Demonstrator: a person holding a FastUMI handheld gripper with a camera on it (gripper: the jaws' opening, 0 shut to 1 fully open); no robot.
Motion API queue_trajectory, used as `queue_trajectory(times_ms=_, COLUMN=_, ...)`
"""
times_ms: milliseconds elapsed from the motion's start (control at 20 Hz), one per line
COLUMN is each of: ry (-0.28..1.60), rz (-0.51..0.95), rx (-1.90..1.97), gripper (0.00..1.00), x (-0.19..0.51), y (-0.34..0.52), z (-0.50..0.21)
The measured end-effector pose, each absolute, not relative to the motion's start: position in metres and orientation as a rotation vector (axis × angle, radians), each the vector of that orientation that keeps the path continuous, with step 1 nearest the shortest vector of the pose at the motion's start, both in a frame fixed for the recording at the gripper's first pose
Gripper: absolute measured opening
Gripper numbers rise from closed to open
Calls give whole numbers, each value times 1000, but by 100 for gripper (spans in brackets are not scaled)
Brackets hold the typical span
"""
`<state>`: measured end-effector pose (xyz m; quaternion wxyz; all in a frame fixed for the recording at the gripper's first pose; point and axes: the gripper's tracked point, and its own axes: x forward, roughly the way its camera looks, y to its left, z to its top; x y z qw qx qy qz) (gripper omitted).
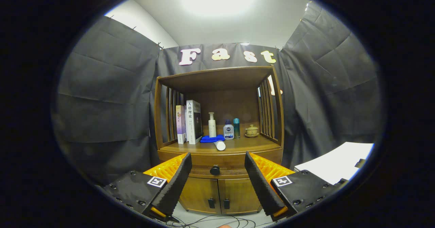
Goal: Pull open the drawer, take out the items inside it, and place them on the countertop above the cabinet.
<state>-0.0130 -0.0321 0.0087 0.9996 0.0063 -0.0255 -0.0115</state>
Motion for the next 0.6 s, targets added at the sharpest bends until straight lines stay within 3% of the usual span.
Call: queue_trajectory(times_ms=600, ry=-42, rz=-34, rx=23, gripper=98, x=-14, y=-48, z=15)
